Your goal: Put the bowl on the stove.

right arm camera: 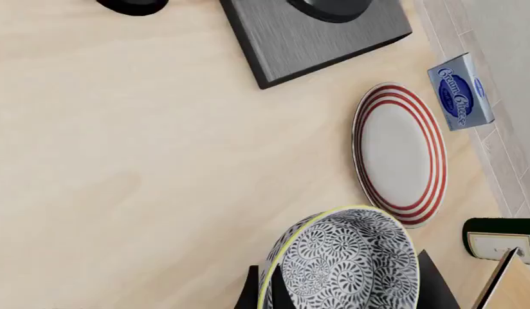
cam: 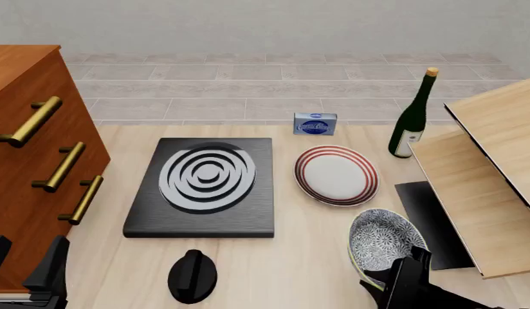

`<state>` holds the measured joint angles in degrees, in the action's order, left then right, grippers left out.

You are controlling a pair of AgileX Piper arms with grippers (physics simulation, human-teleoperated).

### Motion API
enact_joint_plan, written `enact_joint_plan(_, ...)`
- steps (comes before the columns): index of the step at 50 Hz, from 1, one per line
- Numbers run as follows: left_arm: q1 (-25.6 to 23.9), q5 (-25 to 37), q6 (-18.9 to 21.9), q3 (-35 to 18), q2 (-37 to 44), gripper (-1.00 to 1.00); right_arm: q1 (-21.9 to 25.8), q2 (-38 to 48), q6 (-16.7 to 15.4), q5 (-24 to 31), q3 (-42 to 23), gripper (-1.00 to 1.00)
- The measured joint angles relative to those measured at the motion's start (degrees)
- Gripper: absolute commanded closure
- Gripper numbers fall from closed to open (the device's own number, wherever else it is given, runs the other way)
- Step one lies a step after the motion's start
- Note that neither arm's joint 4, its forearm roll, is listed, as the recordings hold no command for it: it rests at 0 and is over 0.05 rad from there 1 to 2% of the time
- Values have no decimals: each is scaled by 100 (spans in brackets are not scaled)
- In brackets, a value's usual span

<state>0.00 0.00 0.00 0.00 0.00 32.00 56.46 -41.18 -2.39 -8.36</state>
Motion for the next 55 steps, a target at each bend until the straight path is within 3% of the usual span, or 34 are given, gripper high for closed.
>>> enact_joint_plan(19,0,0,0,0,0,-100,682,205,-63,491,-881,100)
enact_joint_plan(42,0,0,0,0,0,-100,1271,1269,-99,1442,-2652,100)
enact_joint_plan(55,0,0,0,0,0,-100,1553,2110,100,1927,-3751,100)
